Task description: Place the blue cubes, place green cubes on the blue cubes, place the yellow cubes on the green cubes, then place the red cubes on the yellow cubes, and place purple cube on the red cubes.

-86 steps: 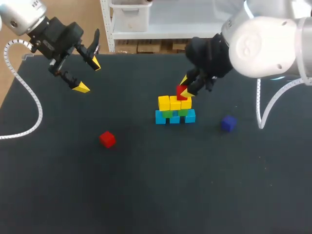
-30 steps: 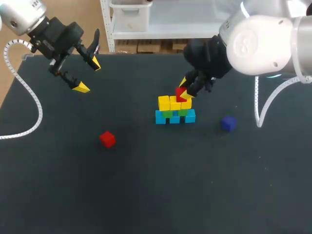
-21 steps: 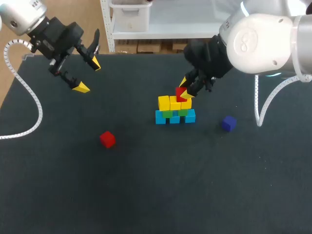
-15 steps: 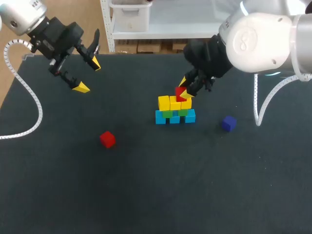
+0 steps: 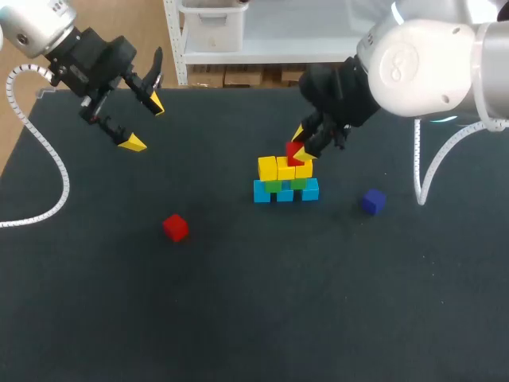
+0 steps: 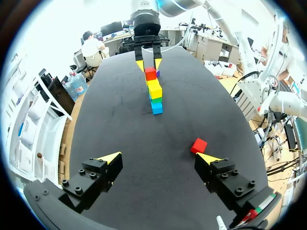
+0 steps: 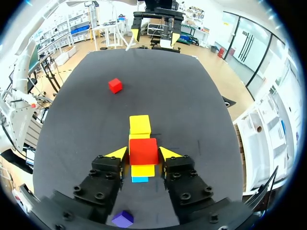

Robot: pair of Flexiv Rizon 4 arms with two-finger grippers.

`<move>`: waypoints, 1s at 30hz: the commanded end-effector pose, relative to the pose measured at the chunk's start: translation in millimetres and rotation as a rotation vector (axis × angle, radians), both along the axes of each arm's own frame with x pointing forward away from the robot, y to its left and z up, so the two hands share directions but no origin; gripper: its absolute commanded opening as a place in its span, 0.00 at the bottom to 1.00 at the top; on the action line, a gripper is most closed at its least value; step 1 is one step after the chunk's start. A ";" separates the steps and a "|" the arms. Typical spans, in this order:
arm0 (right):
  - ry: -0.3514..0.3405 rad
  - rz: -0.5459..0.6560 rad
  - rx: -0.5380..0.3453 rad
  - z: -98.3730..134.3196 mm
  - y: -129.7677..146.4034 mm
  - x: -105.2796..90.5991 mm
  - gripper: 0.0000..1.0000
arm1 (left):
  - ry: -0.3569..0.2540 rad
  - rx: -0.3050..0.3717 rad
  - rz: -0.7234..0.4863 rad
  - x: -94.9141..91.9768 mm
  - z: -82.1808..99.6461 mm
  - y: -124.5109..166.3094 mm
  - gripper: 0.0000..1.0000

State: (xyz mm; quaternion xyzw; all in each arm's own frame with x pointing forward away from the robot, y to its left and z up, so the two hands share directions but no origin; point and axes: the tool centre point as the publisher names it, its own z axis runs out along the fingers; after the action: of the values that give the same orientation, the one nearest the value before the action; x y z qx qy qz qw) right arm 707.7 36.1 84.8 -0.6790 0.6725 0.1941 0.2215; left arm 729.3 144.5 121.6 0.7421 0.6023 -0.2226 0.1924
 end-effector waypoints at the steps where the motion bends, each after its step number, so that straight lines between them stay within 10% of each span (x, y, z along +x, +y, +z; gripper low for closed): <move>1: 0.004 0.004 0.003 -0.7 0.1 1.5 0.49 | 0.003 0.001 -0.004 2.0 0.2 0.4 1.00; 5: 0.005 0.005 0.004 -0.9 0.2 1.5 0.61 | 0.003 0.001 -0.004 2.0 0.2 0.4 1.00; 8: 0.005 0.005 0.005 -0.6 0.3 1.6 1.00 | 0.003 0.001 -0.004 2.0 0.2 0.4 1.00; 17: -0.019 0.005 0.059 22.2 -26.1 2.5 1.00 | 0.003 0.001 -0.004 2.0 0.2 0.4 1.00; 30: -0.049 -0.080 0.205 39.2 -132.5 -14.9 1.00 | 0.003 0.001 -0.004 2.0 0.2 0.4 1.00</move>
State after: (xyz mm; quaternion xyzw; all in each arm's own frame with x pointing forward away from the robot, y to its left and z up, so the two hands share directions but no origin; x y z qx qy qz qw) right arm 713.7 -65.6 119.5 -0.6450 0.6733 0.2298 0.2790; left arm 729.4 144.5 121.7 0.7421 0.6023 -0.2226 0.1924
